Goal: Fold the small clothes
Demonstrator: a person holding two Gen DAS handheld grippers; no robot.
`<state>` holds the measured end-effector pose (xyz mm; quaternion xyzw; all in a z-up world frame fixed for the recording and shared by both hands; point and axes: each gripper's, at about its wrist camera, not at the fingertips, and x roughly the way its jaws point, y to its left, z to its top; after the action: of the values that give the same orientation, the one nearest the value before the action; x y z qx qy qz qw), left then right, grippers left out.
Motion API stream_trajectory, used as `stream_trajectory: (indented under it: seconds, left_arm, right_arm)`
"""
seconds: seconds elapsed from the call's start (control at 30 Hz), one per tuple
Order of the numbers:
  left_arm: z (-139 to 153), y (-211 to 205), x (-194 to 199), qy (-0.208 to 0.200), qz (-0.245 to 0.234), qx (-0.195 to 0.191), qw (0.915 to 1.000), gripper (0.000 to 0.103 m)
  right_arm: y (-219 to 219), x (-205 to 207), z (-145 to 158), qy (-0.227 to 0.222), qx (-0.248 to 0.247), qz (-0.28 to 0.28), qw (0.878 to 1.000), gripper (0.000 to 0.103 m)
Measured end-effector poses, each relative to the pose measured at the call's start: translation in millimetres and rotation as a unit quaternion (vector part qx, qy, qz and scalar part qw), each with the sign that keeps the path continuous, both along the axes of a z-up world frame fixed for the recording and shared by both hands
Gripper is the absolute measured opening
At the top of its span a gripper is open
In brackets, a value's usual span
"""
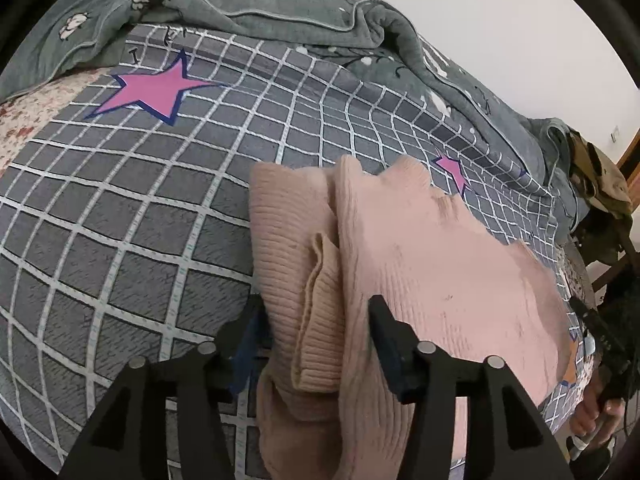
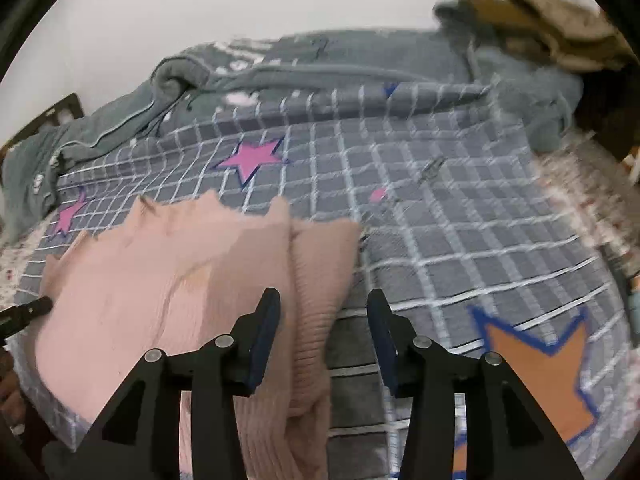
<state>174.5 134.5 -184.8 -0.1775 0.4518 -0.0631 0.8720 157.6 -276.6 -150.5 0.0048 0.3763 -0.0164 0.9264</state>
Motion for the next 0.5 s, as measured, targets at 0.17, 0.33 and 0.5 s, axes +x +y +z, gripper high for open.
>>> stream_trajectory:
  seconds: [0.17,0.33,0.5]
  left_arm:
    - [-3.6,-6.6,2.2,0.0,-0.009,-0.005,0.9999,0.056]
    - [-4.3,-5.3,1.0,-0.001,-0.014,-0.016,0.9998,0.059]
    - [-6.4,0.9,-1.1,-0.002,-0.014,-0.042,0.999,0.059]
  right_arm:
    - [55.2,-22.6,18.8,-0.038,-0.019,0.051,0.998,0.043]
    - [134.1,-41.1,1.0,-0.032,-0.013,0.133,0.991,0.043]
    - [174.8,-48.6,-46.6,-0.011,-0.064,0.121,0.991,0.043]
